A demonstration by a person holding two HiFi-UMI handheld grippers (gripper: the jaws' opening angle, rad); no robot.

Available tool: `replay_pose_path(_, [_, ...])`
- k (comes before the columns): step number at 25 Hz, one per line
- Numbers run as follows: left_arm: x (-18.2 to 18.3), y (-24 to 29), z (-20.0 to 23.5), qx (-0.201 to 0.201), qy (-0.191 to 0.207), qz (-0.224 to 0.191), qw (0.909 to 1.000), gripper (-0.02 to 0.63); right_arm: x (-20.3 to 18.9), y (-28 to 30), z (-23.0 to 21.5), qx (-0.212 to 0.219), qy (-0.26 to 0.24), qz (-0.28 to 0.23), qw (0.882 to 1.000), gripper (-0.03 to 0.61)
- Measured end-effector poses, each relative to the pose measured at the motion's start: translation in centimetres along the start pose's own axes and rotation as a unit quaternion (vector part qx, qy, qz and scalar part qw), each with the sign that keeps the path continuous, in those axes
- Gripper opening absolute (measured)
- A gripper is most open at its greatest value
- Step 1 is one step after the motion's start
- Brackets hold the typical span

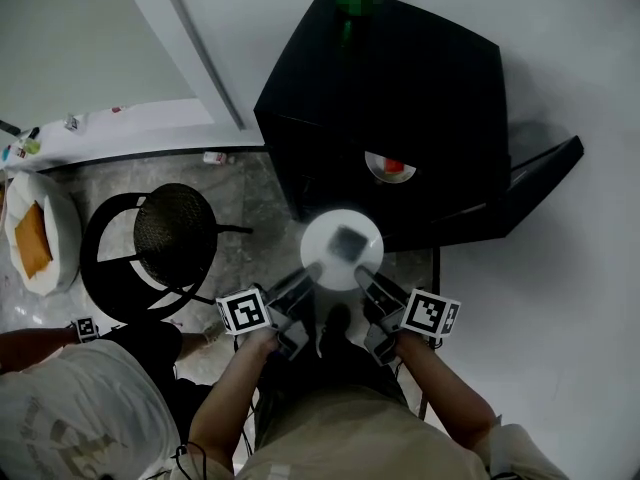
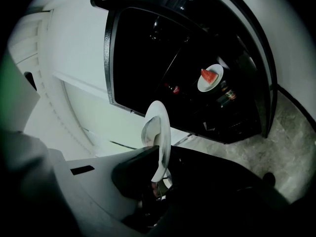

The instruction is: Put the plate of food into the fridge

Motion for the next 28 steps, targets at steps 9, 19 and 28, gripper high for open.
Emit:
replay_pose_path(9, [-0.6, 0.0, 2.0, 0.004, -0.003, -0.003, 1.0, 0.012, -0.2, -0.2, -1.0, -0.035, -0.056, 0.007, 0.998, 0.152])
replay_pose_path(19, [-0.3, 0.4, 5.2, 0.002, -0.012, -0.014, 0.9998, 0.012, 0.5, -2.1, -4.2, -0.092, -0.08, -0.004, 0.993, 0.152])
replay_pose_path(28, [0.2, 2.0, 9.0, -0.006, 0.009, -0.011, 0.9999, 0.012, -1.8, -1.5, -4.6, -0.103, -0.157, 0.049, 0.981, 0.021])
Point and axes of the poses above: the fingertips, and each gripper's own axes: y forward along the fingers, z to its left, x out of its top, the point moved 4 cm from there along -y, backward along the fingers, and after that the axes turned 4 degrees about -x, right-handed, at the moved point
